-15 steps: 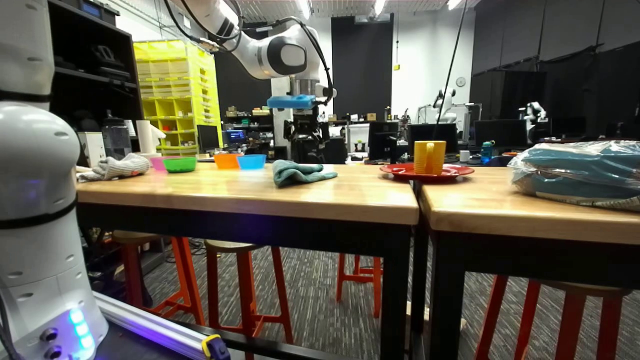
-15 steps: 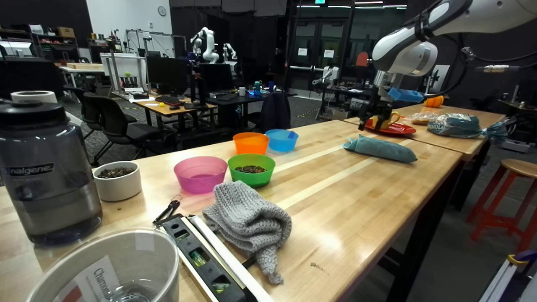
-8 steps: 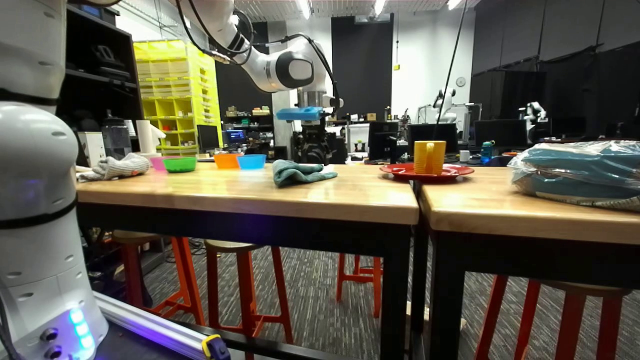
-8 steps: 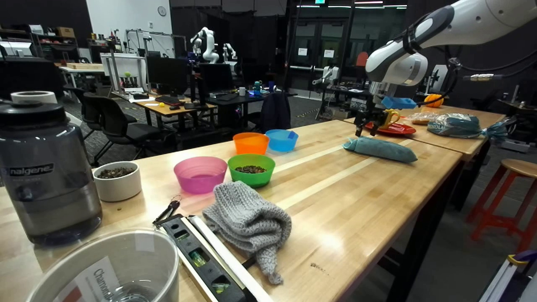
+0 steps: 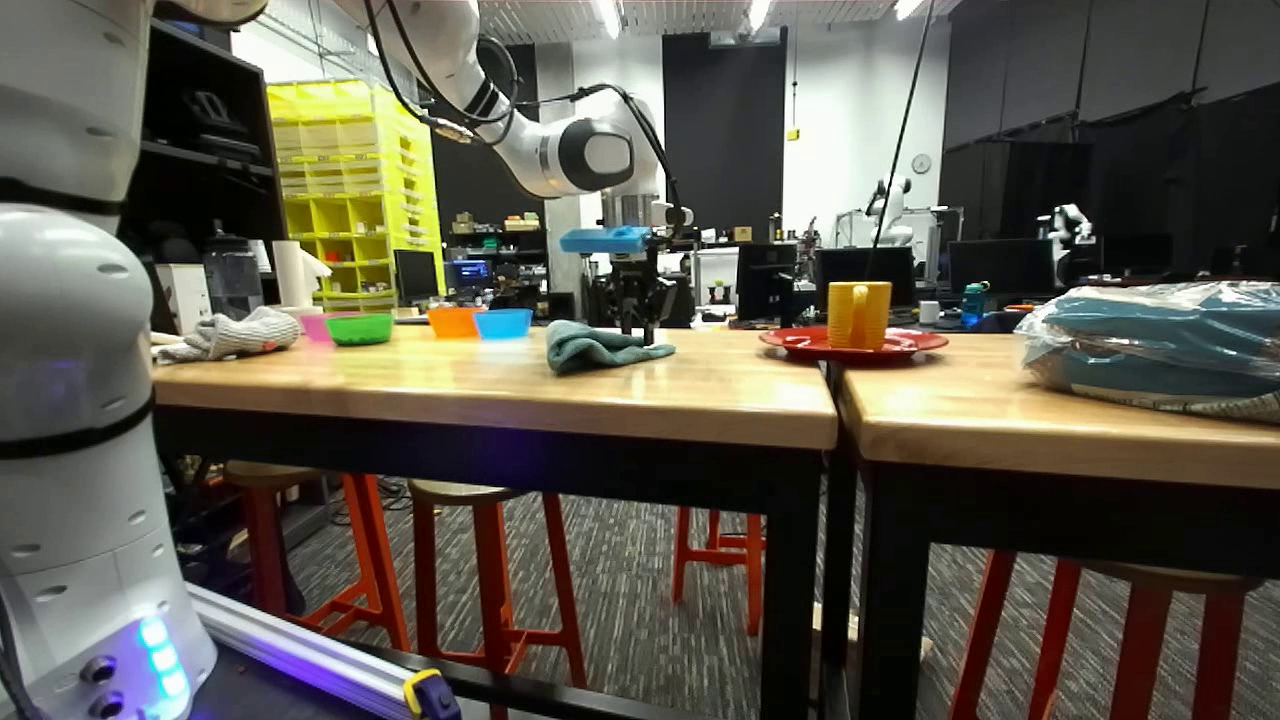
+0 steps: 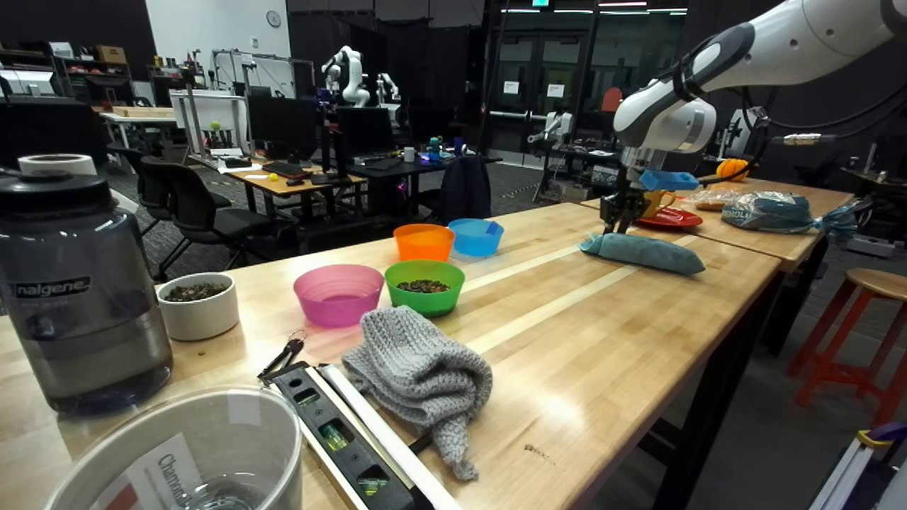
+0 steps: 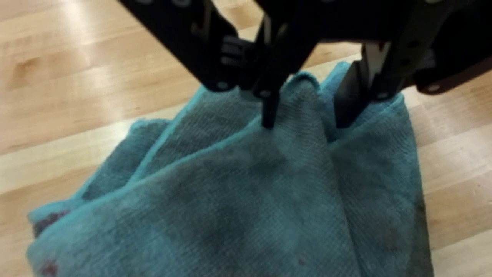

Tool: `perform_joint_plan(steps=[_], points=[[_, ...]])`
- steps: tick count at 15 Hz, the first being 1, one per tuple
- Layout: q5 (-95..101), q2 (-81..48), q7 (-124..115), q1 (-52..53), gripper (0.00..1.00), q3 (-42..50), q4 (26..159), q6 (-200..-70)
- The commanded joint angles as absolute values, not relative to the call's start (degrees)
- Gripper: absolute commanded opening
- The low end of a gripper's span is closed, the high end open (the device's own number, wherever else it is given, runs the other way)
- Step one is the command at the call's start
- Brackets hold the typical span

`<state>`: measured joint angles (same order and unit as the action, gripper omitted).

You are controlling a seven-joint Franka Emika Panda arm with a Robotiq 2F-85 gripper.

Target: Unfold the blue cloth

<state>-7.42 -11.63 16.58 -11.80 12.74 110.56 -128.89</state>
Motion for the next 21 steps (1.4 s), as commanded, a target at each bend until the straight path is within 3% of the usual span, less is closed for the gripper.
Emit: perform_joint_plan(steps=[1, 3, 21], points=[[-8.0, -9.7, 15.8, -12.8, 0.12, 11.3, 111.4, -129.1], [-8.2, -8.3, 15.8, -12.7, 0.00, 11.1, 112.2, -129.2], [-13.2, 8.7, 16.6, -10.5, 0.00, 11.8, 111.3, -128.7]])
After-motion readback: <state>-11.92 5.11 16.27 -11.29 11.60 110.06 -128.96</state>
